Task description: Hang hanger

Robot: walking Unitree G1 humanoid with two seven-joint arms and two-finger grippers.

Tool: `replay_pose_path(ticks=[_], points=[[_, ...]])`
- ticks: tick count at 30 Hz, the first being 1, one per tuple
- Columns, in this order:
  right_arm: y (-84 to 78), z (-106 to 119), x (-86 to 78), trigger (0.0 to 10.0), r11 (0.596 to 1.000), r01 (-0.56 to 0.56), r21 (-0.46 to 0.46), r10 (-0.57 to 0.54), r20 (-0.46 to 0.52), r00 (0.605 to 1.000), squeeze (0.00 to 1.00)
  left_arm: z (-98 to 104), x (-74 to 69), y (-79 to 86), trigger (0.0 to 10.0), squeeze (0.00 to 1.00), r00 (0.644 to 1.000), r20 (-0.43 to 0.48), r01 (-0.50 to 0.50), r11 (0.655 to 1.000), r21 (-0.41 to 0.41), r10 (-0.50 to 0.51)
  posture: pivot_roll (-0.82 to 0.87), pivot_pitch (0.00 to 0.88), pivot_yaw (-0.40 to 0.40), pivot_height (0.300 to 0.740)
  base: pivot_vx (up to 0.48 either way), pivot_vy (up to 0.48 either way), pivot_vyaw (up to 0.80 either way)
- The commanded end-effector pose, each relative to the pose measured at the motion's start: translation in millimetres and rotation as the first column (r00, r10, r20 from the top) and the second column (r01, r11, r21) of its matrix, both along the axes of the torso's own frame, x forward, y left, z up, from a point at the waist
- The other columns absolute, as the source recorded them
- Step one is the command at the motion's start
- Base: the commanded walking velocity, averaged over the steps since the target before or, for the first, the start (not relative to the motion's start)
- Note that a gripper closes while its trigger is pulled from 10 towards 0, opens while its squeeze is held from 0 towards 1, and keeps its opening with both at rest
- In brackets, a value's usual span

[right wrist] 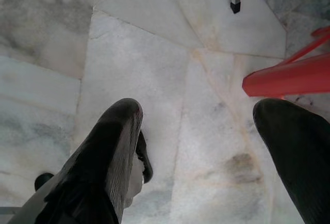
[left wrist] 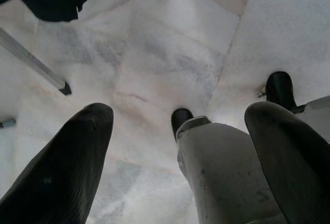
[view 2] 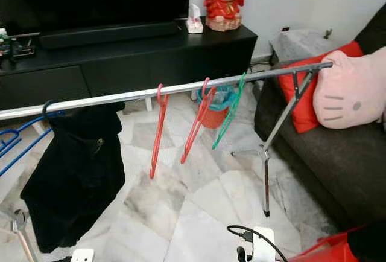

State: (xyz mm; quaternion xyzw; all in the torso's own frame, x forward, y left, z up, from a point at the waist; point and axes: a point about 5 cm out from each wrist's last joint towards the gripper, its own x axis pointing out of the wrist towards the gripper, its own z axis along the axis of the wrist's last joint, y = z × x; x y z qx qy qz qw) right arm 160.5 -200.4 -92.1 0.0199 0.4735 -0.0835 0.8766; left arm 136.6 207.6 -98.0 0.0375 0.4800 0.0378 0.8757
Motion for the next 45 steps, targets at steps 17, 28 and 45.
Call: replay_pose_path(ticks=[17,28,45], points=[[-1.2,0.8,1.9,10.0,1.000,-0.006,0.001,0.006,-0.004,1.000,0.00,-1.4,-3.1,-4.9,10.0,0.00,0.998,-0.004,0.058,0.998,0.003,-0.058,0.02,0.000,-0.050,0.740,0.000,-0.136,-0.69],[-1.0,0.9,2.4,10.0,1.000,-0.005,0.002,0.005,-0.003,1.000,0.00,-1.2,-2.7,-4.8,10.0,0.00,0.998,0.000,0.057,0.998,0.002,-0.057,0.02,0.000,-0.049,0.740,0.000,-0.059,-0.67],[-1.3,0.9,2.2,10.0,1.000,-0.005,0.002,0.005,-0.004,1.000,0.00,-1.2,-1.0,-8.6,10.0,0.00,0.996,0.001,0.088,0.996,0.008,-0.088,0.02,0.000,-0.051,0.740,0.000,-0.145,-0.66]])
